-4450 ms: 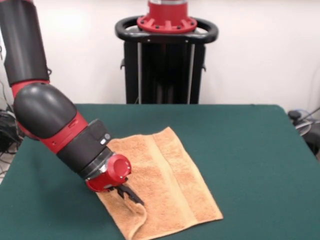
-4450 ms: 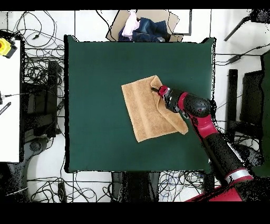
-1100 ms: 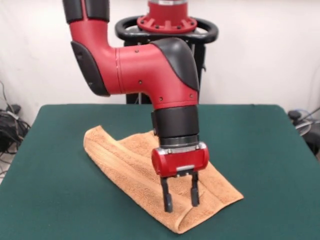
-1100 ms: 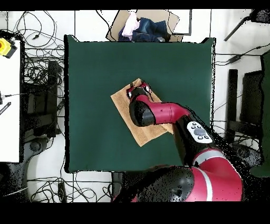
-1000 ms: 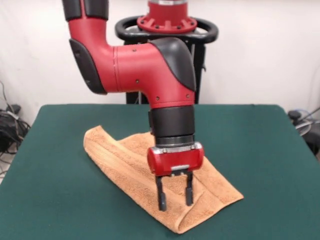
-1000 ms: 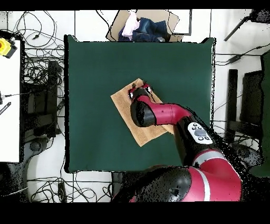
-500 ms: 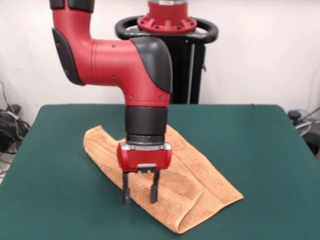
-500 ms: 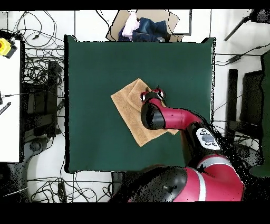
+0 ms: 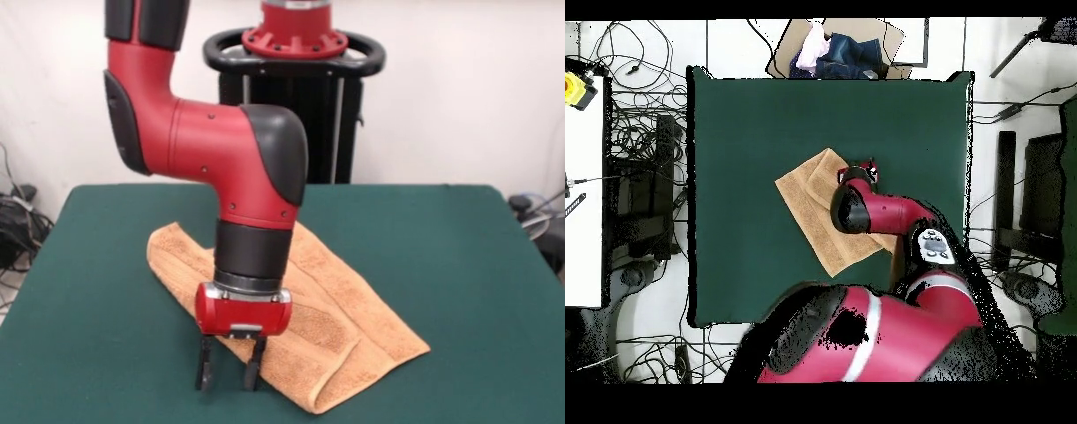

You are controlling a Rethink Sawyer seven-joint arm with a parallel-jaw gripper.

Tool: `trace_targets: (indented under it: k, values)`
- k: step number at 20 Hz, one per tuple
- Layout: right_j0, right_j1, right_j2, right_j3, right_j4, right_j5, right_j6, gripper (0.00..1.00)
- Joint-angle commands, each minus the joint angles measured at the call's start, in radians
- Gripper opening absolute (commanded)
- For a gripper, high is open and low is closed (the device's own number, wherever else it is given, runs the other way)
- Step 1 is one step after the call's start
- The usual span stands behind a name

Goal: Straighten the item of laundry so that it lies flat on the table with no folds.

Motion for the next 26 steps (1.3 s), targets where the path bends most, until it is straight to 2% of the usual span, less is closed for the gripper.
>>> trace_targets:
  k: [1,6,9,13,17,21,23,26]
  values:
    - [0.1,0.149,-0.097,-0.134,0.119,-0.015,0.186,1.0]
    - [0.099,0.152,-0.093,-0.149,0.133,-0.008,0.187,1.0]
    - [0.035,0.141,-0.019,-0.108,0.122,-0.046,0.225,1.0]
    - [-0.018,0.16,0.032,-0.106,0.096,-0.062,0.226,1.0]
    - [-0.02,0.141,0.016,-0.07,0.101,-0.115,0.25,1.0]
    - [-0.122,0.123,0.126,0.007,0.034,-0.163,0.28,1.0]
    - [-0.184,0.117,0.203,0.039,-0.037,-0.188,0.272,1.0]
    - [-0.265,0.034,0.292,0.148,-0.093,-0.145,0.263,1.0]
